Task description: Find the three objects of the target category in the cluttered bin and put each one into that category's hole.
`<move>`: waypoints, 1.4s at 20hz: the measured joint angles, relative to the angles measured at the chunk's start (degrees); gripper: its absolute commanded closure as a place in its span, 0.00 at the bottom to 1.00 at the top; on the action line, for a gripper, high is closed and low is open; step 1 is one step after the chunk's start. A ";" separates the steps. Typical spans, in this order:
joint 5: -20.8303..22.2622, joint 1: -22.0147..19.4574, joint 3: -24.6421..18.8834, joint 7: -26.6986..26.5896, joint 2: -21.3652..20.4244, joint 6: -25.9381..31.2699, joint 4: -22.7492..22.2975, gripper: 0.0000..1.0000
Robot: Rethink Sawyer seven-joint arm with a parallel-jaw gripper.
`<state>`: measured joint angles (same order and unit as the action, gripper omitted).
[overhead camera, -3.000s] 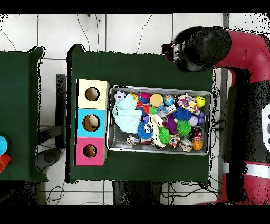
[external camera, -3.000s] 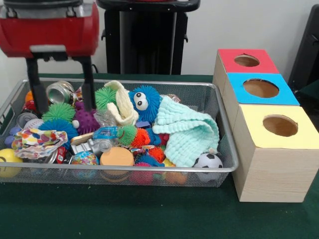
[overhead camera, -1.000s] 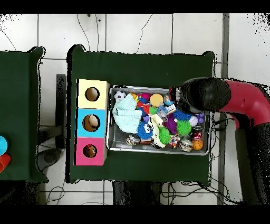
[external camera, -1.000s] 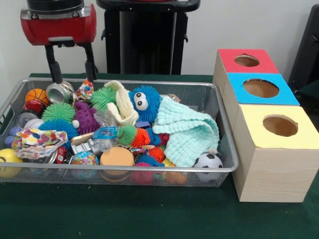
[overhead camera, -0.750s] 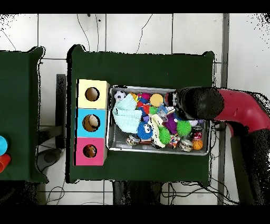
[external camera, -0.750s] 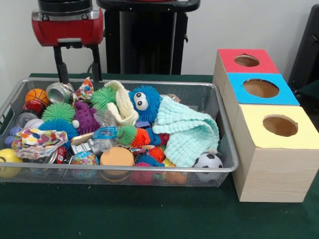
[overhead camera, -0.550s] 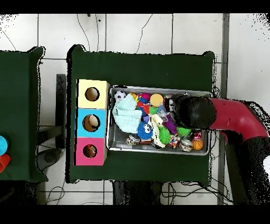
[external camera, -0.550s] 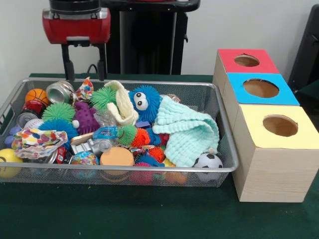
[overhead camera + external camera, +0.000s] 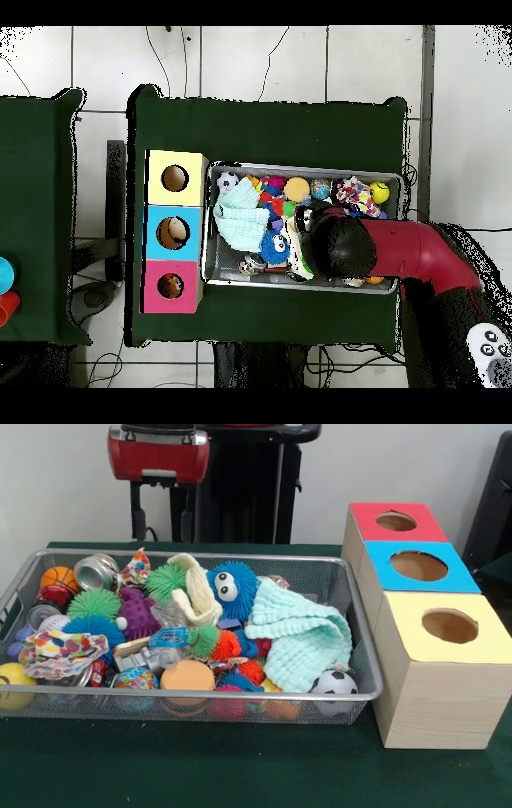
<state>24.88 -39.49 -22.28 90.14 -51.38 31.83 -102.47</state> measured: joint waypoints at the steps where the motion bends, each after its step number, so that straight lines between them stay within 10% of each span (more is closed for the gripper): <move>1: -0.01 0.18 0.25 0.00 -0.03 -0.27 -0.11 0.00; 28: -3.15 8.25 3.64 0.00 15.53 5.97 24.34 0.00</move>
<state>21.73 -31.24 -18.64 90.14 -35.86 37.79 -78.13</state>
